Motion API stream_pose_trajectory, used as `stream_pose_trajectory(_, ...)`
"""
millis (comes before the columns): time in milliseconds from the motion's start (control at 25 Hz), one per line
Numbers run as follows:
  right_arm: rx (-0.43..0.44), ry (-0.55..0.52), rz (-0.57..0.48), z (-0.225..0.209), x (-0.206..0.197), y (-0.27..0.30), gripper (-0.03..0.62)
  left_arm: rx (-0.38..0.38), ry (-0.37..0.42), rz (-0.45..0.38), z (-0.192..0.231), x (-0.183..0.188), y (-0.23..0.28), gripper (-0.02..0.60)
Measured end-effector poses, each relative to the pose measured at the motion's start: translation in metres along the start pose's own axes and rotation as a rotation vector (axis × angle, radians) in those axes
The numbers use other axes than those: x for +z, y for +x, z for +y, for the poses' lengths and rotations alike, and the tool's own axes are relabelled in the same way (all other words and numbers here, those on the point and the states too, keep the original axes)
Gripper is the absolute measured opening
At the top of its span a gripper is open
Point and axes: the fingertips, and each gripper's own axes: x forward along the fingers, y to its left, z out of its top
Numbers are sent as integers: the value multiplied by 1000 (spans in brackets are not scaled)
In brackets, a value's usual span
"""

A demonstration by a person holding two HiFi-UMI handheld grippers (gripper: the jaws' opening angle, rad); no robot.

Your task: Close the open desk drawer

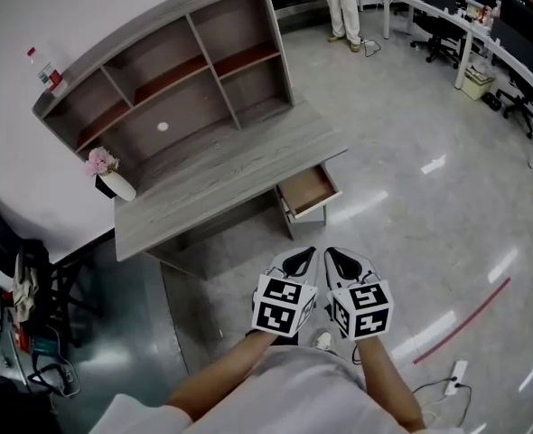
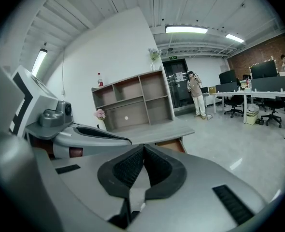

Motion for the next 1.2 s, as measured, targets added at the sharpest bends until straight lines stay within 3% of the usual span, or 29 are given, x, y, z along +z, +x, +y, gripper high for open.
stream_pose_trajectory(680,-63,41,71,-55,0,96,0,-75,-24,11,67,16,92,2)
stream_pose_trajectory(1200,-74,193,55,-102,-11,190,1,-106,-33,74,138,17,167,2)
